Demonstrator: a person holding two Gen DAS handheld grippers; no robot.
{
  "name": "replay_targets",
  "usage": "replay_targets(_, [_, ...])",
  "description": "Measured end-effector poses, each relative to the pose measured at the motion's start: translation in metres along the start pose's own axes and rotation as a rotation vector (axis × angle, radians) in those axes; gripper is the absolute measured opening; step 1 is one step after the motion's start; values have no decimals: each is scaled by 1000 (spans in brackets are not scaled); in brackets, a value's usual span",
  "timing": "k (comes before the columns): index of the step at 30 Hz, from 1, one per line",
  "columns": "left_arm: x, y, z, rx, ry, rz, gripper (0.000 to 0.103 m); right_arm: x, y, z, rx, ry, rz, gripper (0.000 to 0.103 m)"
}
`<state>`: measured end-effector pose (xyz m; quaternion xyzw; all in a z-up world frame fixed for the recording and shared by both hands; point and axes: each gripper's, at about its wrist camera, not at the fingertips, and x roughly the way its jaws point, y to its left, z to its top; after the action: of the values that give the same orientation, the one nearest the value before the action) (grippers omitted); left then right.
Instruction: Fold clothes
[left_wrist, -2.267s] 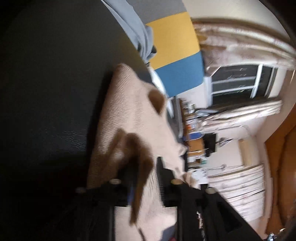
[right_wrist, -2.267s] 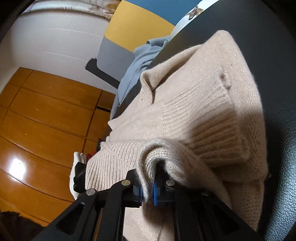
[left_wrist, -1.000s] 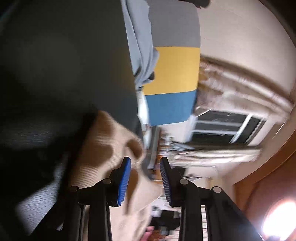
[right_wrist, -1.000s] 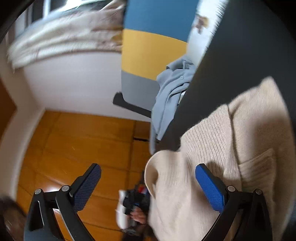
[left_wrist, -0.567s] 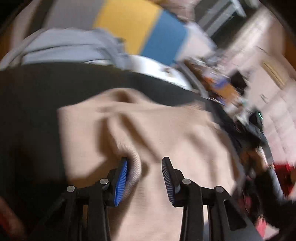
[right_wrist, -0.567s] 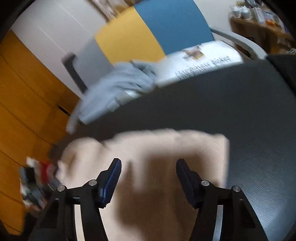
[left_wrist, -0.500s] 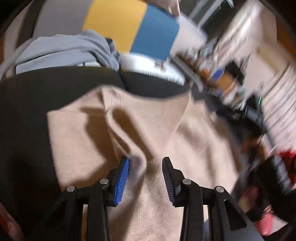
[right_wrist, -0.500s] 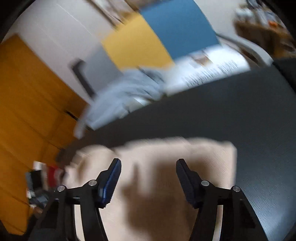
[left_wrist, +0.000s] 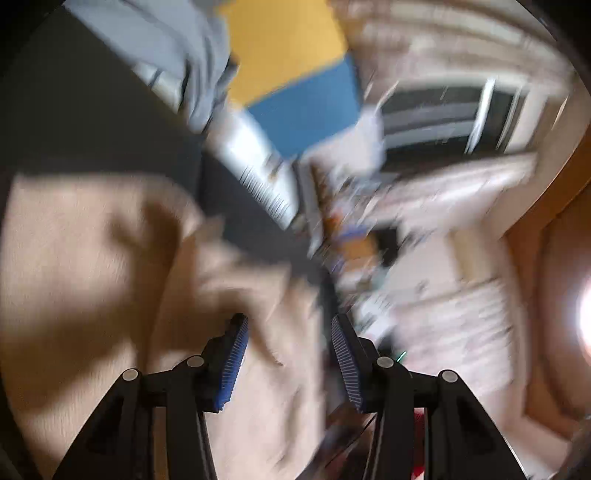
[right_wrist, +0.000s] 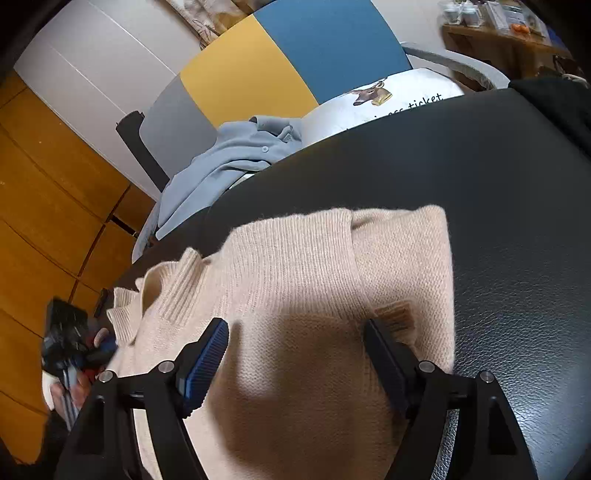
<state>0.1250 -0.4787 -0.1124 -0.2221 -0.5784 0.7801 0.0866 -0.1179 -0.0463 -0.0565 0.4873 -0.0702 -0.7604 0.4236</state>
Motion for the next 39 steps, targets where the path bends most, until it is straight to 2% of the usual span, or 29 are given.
replay_targets(1, [-11, 2, 8, -25, -75, -14, 47, -2, 1, -1, 1, -1, 6, 79])
replay_targets(2, [-24, 2, 14, -41, -141, 10, 47, -3, 1, -1, 3, -2, 13, 79])
replay_targets(4, [-46, -6, 19, 13, -202, 141, 47, -3, 1, 0, 0, 4, 21, 79])
replay_targets(6, [-54, -21, 15, 165, -163, 280, 47, -1, -2, 0, 1, 5, 37, 80])
replay_targets(10, [-36, -33, -9, 413, -1, 526, 51, -1, -5, 5, 3, 3, 60, 80])
replay_targets(12, [-29, -29, -17, 461, 61, 609, 52, -7, -3, 8, -6, -12, 66, 80])
replay_targets(16, [-11, -7, -20, 426, 139, 629, 53, -14, -3, 11, -31, -6, 30, 80])
replay_targets(18, [6, -8, -23, 414, 166, 628, 45, -15, -4, 10, -46, 8, -3, 76])
replay_targets(19, [5, -10, -25, 409, 165, 627, 38, -14, -3, 11, -59, 22, -22, 69])
replay_targets(20, [8, -11, -21, 404, 161, 615, 14, -12, -3, 11, -74, 36, -41, 63])
replay_targets(21, [8, -12, -19, 399, 153, 604, 4, -8, -2, 11, -91, 59, -68, 46])
replay_targets(22, [3, -15, -20, 396, 133, 593, 4, -4, -1, 11, -109, 83, -95, 28])
replay_targets(24, [-6, -23, -23, 386, 88, 568, 4, 2, 3, 10, -148, 116, -109, 10])
replay_targets(25, [-9, -27, -24, 379, 65, 565, 4, -1, 5, 11, -157, 111, -112, 7])
replay_targets(27, [-26, -29, -28, 360, 2, 562, 4, -8, 9, 14, -172, 95, -116, 6])
replay_targets(29, [-35, -22, -32, 354, -26, 619, 3, -18, 6, 16, -181, 66, -167, 6])
replay_targets(31, [-31, -10, -35, 339, 10, 636, 4, -23, 0, 18, -179, 56, -221, 6])
replay_targets(34, [-24, 2, -43, 328, 36, 681, 7, -14, -12, 14, -155, 88, -220, 6])
replay_targets(38, [-36, -15, -45, 333, -64, 799, 14, -15, -6, 16, -181, 56, -286, 8])
replay_targets(39, [-40, -22, -46, 351, -102, 839, 15, -20, 0, 17, -188, 33, -297, 18])
